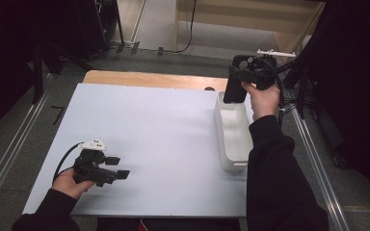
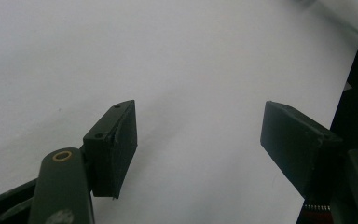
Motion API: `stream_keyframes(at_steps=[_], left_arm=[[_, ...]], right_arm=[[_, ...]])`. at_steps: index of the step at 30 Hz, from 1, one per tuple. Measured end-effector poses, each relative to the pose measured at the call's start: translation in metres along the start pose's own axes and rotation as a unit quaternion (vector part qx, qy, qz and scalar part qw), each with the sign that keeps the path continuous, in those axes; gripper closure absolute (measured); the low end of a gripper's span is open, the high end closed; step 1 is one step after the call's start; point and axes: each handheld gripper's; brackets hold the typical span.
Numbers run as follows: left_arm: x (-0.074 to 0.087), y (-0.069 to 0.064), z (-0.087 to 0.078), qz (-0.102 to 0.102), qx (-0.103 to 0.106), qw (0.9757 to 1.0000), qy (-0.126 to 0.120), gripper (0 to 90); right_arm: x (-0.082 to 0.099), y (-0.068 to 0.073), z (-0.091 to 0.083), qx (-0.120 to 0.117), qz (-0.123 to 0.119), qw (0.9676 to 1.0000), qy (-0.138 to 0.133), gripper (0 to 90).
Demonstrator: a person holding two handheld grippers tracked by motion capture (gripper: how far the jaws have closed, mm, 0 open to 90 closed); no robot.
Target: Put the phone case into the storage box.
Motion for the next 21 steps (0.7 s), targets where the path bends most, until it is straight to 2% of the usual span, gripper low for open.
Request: stream_keyframes(at_steps=[11,16,21], left_arm=[[0.000,0.001,0.000,0.002,-0.001,1.0000,0.002,26.9],[0.000,0.001,0.000,0.002,0.000,1.0000,0.002,27.0],[0.000,0.001,0.000,0.003,0.000,1.0000,0.001,27.0]], right_arm=[[-0.008,-0.005,0.022,0.033,0.006,0.9994,-0.010,12.4],[-0.008,-0.009,0.031,0.039,0.021,0.9990,-0.011,12.4],[-0.010,-0.008,0.036,0.041,0.016,0.9989,-0.017,12.5]])
Point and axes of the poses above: each handheld gripper's, and its own axes: z roughly forward along the jaws, x roughly out of its underside, y roughly to its left, and after that the axes turned 12 degrees about z, right-handed
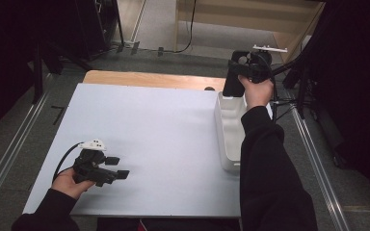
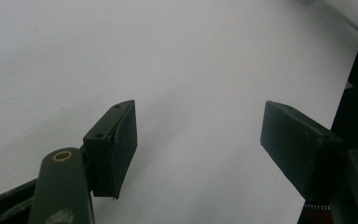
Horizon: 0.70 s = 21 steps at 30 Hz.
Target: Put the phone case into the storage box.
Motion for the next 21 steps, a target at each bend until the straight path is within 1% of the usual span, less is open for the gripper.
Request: stream_keyframes(at_steps=[4,14,21], left_arm=[[0.000,0.000,0.000,0.000,0.000,1.0000,0.000,27.0],[0.000,0.000,0.000,0.002,0.000,1.0000,0.001,27.0],[0.000,0.000,0.000,0.001,-0.001,1.0000,0.002,27.0]], right_arm=[[0.000,0.002,0.004,0.000,-0.007,1.0000,0.001,12.4],[0.001,0.000,0.010,0.007,0.000,1.0000,0.001,12.4],[0.006,0.001,0.013,0.007,-0.003,1.0000,0.003,12.4]])
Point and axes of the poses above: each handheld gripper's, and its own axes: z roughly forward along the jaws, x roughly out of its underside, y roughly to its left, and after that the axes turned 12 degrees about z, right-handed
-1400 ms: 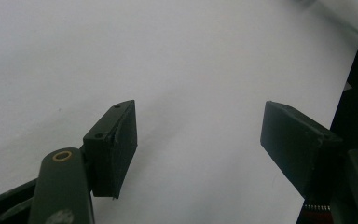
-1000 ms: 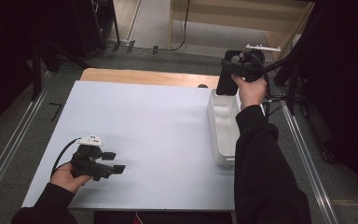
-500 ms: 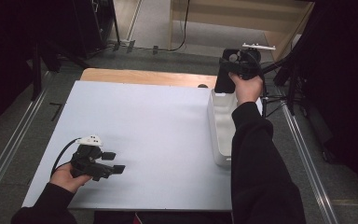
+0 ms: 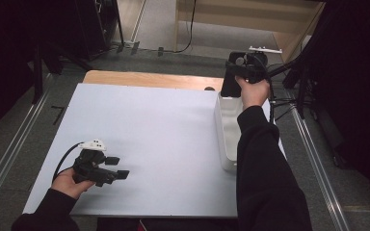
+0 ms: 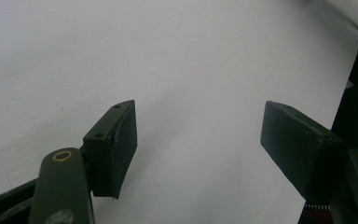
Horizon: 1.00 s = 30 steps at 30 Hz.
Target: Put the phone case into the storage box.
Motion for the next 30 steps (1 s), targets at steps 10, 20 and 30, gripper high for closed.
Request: stream_keyframes(at_steps=[10,20,30], left_arm=[[0.000,0.000,0.000,0.000,0.000,1.0000,0.000,27.0],[0.000,0.000,0.000,0.001,0.000,1.0000,0.001,27.0],[0.000,0.000,0.000,0.000,0.000,1.0000,0.001,27.0]], right_arm=[[0.008,-0.002,0.004,0.005,-0.005,1.0000,0.002,12.4],[0.016,-0.004,0.008,0.003,-0.003,1.0000,0.004,12.4],[0.023,-0.006,0.012,0.002,0.000,0.9999,0.013,12.3]])
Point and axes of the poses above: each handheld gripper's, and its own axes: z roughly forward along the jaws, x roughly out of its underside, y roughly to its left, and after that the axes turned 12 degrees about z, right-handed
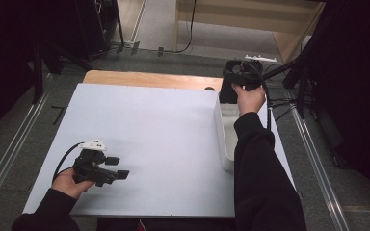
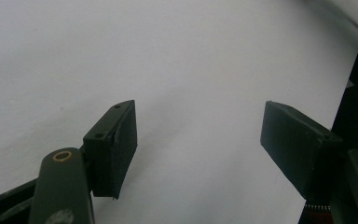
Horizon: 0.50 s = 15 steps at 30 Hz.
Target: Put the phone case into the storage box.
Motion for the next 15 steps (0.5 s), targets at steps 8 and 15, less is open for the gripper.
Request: stream_keyframes(at_steps=[8,15], left_arm=[[0.000,0.000,0.000,0.003,0.000,1.0000,0.000,27.0],[0.000,0.000,0.000,0.003,0.001,1.0000,0.001,27.0]], right_arm=[[0.006,-0.002,0.002,0.001,-0.001,1.0000,0.003,12.3],[0.012,-0.004,0.006,0.001,-0.002,1.0000,0.006,12.2]])
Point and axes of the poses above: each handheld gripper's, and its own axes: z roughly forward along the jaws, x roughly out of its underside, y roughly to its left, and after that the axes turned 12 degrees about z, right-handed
